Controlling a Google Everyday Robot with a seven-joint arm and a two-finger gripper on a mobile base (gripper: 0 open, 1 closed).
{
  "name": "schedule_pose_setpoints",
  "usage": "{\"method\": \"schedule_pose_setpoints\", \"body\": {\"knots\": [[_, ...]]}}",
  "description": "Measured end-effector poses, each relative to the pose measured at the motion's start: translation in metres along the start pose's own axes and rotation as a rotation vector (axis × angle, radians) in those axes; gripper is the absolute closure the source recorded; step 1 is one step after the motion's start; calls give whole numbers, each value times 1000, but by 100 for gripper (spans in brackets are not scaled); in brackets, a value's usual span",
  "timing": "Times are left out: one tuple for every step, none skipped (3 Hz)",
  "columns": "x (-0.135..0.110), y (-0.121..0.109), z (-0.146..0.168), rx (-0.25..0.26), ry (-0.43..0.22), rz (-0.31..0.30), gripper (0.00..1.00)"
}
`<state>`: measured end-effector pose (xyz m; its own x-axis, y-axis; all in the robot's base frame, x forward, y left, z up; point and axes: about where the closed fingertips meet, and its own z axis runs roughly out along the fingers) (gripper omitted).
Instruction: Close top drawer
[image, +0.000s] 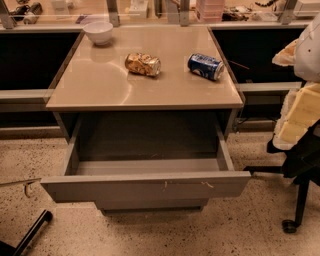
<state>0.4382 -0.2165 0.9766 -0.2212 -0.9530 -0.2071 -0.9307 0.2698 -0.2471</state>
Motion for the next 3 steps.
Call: {"method": "schedule_pose_setpoints", "body": {"knots": [[0, 0, 0, 0, 0, 0, 0], [3, 13, 21, -34, -19, 11, 0], [9, 46, 63, -124, -35, 7, 0]]}}
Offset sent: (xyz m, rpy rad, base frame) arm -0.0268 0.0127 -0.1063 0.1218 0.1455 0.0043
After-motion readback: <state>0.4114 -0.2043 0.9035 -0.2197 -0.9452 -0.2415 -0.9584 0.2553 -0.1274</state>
